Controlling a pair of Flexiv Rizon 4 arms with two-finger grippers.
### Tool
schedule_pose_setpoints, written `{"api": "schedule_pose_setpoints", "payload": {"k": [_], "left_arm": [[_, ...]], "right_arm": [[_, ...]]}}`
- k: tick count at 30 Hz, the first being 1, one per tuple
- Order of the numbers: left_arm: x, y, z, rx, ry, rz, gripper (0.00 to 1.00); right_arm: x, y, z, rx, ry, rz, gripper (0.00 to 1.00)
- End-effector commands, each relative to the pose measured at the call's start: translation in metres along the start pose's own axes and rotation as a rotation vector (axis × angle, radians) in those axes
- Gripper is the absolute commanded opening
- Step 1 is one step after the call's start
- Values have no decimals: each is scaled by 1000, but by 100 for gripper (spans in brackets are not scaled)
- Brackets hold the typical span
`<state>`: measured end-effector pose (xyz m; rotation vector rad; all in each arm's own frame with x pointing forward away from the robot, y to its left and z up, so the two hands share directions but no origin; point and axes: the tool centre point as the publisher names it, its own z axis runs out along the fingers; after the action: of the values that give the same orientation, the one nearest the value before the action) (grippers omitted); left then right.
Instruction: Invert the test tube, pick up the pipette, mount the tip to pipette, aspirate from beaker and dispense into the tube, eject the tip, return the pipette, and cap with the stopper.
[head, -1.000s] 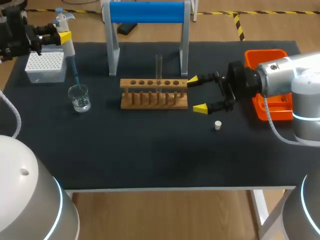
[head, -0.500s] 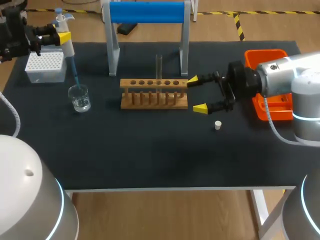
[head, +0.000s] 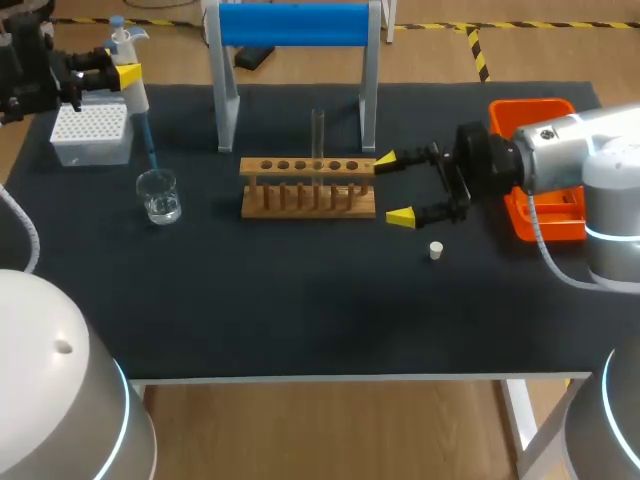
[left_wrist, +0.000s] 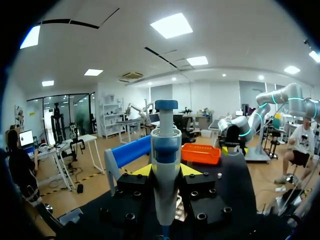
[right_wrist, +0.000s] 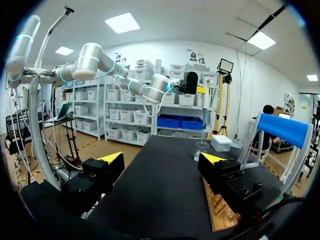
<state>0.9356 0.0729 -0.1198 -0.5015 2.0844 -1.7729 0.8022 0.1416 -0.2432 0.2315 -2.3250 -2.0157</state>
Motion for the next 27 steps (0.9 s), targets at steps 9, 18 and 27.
{"api": "schedule_pose_setpoints", "payload": {"k": [9,18,27], "left_arm": [[1,1,1,2,-4,2,0],[1,1,1,2,-4,2,0],[1,1,1,2,-4,2,0]], "right_arm": [[-9,25,67,123,-84,16,100],[-16,27,124,169,-180,76,100],[-28,3,161,267,-265,88,100]]}}
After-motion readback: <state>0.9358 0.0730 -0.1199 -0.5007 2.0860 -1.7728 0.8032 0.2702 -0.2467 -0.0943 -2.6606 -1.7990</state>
